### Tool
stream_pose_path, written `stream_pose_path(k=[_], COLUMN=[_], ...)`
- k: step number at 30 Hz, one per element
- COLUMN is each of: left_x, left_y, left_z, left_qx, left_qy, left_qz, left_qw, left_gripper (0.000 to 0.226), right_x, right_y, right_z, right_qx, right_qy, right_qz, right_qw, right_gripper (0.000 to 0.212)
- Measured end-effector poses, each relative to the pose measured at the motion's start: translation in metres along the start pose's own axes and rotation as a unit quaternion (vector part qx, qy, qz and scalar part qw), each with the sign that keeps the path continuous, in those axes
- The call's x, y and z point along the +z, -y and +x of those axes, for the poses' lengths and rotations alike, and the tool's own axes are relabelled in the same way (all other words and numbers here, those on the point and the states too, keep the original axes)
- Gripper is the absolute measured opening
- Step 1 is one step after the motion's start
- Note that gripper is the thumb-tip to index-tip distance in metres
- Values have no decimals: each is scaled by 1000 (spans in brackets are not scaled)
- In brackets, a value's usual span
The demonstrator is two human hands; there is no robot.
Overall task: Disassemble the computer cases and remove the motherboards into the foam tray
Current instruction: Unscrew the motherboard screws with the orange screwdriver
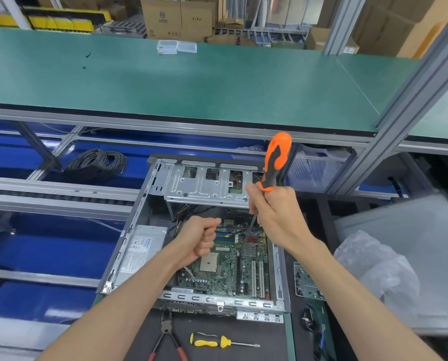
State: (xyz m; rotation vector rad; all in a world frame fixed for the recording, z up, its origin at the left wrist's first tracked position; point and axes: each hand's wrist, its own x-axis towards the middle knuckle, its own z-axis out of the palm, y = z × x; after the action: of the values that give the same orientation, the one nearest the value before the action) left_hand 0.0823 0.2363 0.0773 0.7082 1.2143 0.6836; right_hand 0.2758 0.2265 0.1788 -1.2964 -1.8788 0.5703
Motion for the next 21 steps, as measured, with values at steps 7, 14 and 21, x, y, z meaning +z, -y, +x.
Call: stream_pose_path(k=[7,14,21], left_x=[-3,-7,1], left_y=[-5,-11,23], left_z=[-24,-57,-80], left_qx=[207,263,256], left_qy=[-203,-235,-257], left_qz=[324,335,347], left_qw=[901,874,865], left_gripper=[54,52,49], right_x=[-15,-30,7], right_y=[40,80,-2], right_z=[27,65,30], right_qx=[-50,-138,9], right_qy=[-37,-47,132], right_qz=[9,-47,-315], right_qw=[998,988,940], right_gripper=[61,41,26])
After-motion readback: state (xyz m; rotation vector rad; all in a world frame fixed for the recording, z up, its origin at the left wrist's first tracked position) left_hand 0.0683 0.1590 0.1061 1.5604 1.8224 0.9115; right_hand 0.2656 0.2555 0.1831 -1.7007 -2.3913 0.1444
